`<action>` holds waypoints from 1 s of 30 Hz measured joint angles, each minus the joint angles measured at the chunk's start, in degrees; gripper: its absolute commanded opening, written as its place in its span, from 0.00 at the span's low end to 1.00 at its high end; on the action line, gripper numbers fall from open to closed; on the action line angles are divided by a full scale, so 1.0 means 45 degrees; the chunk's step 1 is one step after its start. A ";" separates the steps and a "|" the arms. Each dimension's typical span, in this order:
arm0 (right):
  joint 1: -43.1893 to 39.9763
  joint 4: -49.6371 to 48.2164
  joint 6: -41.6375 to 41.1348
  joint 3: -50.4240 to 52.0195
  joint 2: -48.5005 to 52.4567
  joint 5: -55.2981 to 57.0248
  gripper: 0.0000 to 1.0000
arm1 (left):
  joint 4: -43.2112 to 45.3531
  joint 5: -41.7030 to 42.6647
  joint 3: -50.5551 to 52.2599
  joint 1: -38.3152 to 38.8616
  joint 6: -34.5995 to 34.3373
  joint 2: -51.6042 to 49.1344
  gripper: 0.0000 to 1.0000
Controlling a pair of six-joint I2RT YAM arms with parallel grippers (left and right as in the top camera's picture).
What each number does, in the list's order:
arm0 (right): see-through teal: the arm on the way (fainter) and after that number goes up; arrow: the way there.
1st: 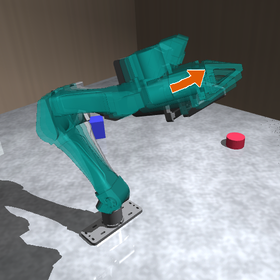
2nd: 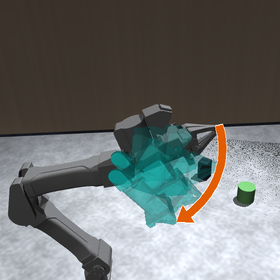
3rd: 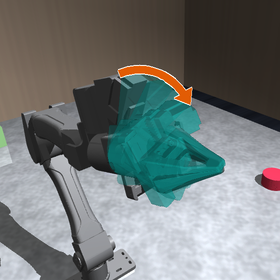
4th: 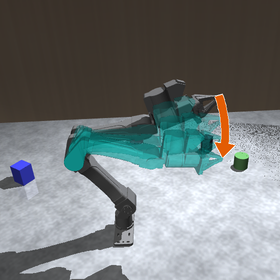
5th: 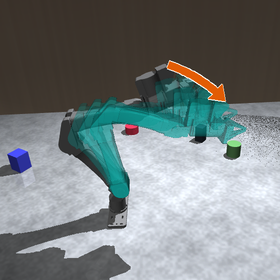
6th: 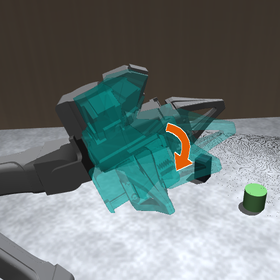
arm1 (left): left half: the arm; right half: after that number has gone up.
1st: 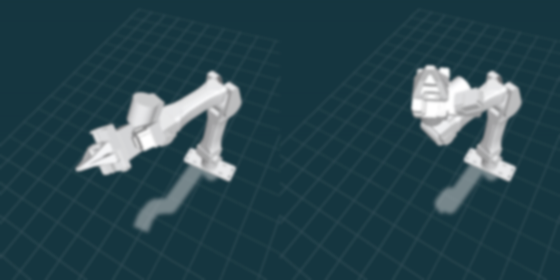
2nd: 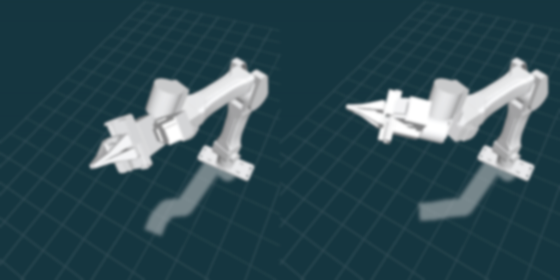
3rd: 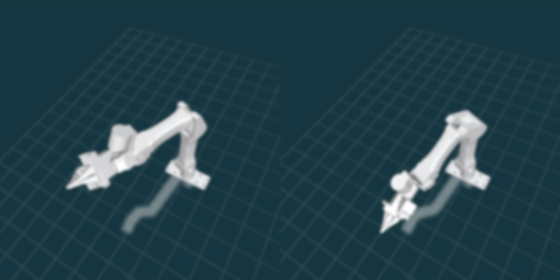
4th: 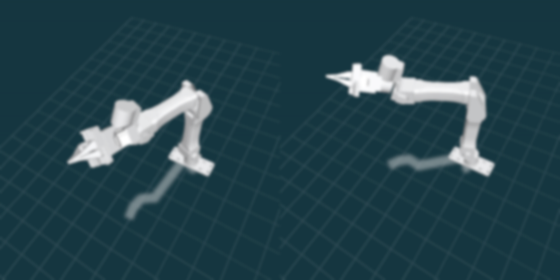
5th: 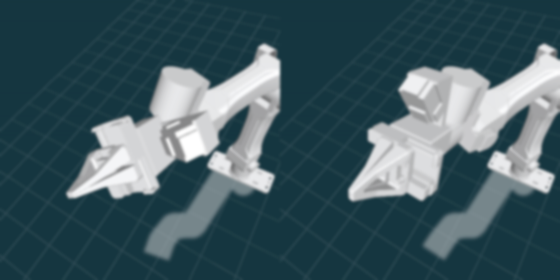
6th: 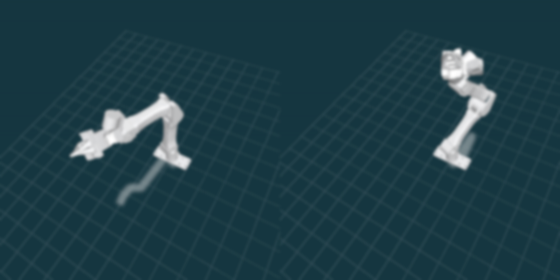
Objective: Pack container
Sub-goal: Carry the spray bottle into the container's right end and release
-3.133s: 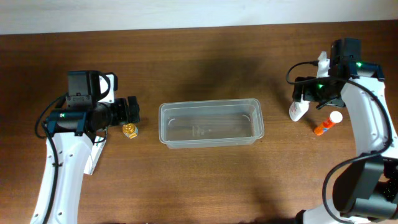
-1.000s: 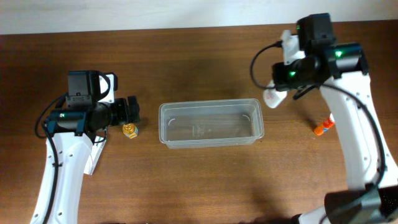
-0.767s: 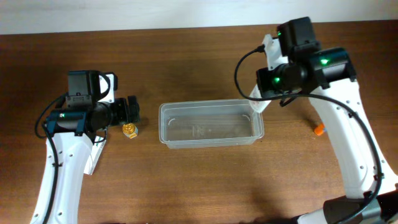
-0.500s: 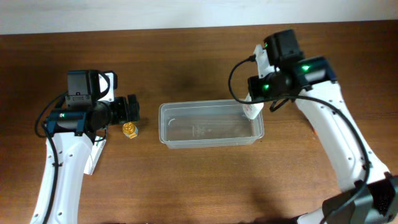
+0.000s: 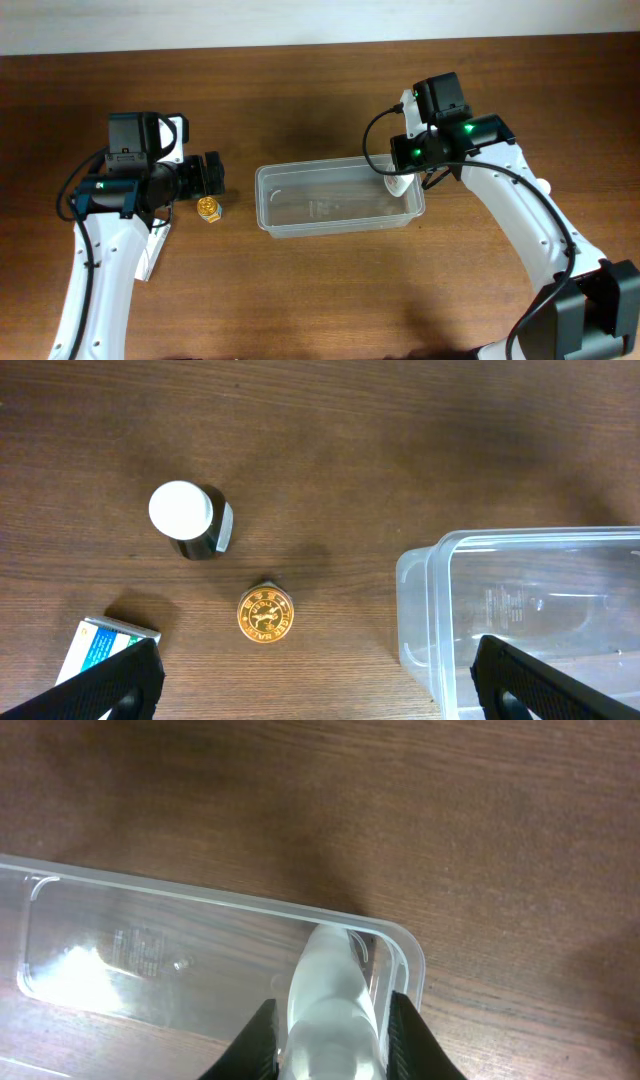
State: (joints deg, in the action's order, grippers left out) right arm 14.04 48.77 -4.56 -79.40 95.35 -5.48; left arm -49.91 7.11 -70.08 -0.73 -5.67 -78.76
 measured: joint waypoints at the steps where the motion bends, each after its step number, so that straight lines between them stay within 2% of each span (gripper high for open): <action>1: 0.0000 0.0005 0.0005 0.0005 0.0010 0.0000 0.29 | 0.0000 0.0000 0.0000 0.0000 0.0000 0.0000 1.00; 30: 0.0010 0.0102 0.0000 0.0005 0.0039 0.0000 0.34 | 0.0000 0.0000 0.0000 0.0000 0.0000 0.0000 0.99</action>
State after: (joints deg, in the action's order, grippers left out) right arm 14.09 49.23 -4.56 -79.37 95.53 -5.48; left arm -49.91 7.11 -70.08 -0.73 -5.67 -78.76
